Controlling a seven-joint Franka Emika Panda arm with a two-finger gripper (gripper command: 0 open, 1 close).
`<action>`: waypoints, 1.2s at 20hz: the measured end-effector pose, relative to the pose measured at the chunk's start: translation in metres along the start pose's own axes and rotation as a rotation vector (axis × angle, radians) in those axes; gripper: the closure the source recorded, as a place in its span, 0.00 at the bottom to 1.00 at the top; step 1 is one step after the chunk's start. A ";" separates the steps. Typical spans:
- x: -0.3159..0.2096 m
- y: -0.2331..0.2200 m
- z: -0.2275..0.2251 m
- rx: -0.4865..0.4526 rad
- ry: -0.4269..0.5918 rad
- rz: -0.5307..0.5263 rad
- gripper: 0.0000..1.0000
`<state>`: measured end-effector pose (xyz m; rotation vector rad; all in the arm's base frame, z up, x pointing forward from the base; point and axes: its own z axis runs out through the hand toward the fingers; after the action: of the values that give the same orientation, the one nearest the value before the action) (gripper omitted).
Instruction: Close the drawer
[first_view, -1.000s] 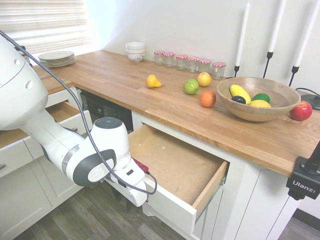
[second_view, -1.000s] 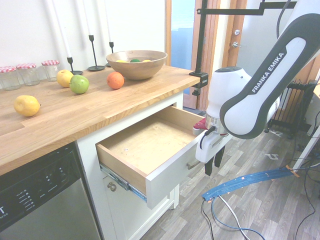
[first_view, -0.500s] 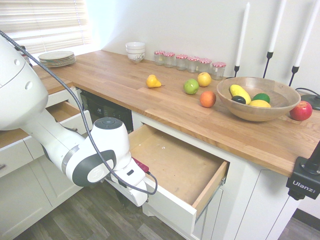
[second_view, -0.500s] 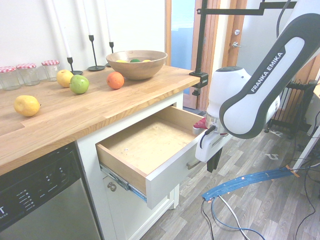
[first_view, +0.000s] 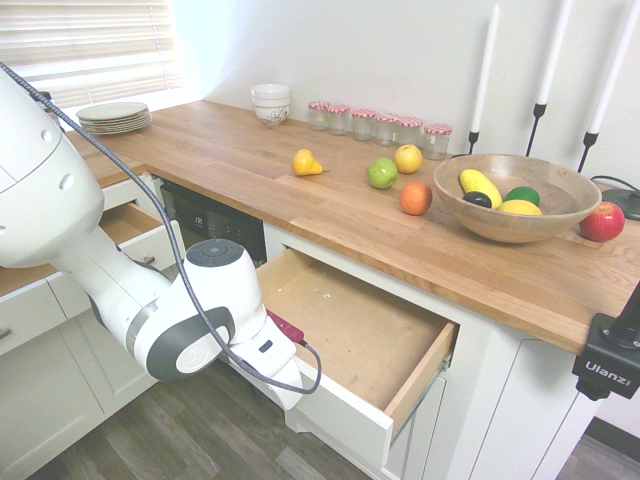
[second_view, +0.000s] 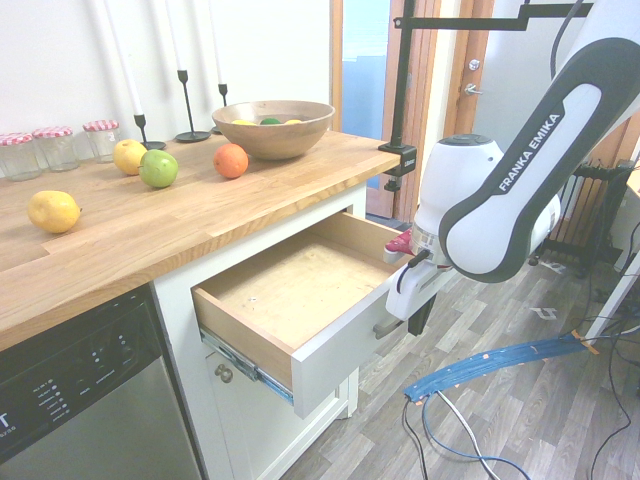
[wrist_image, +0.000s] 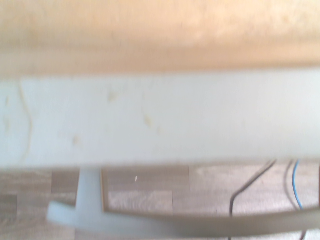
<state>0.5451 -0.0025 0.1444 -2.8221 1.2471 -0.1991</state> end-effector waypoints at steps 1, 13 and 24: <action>0.002 -0.002 0.000 0.007 0.005 0.002 1.00; 0.032 -0.048 0.003 0.048 0.045 -0.007 1.00; 0.091 -0.114 0.014 0.046 0.058 0.031 1.00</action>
<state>0.6913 0.0073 0.1500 -2.7756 1.2790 -0.3061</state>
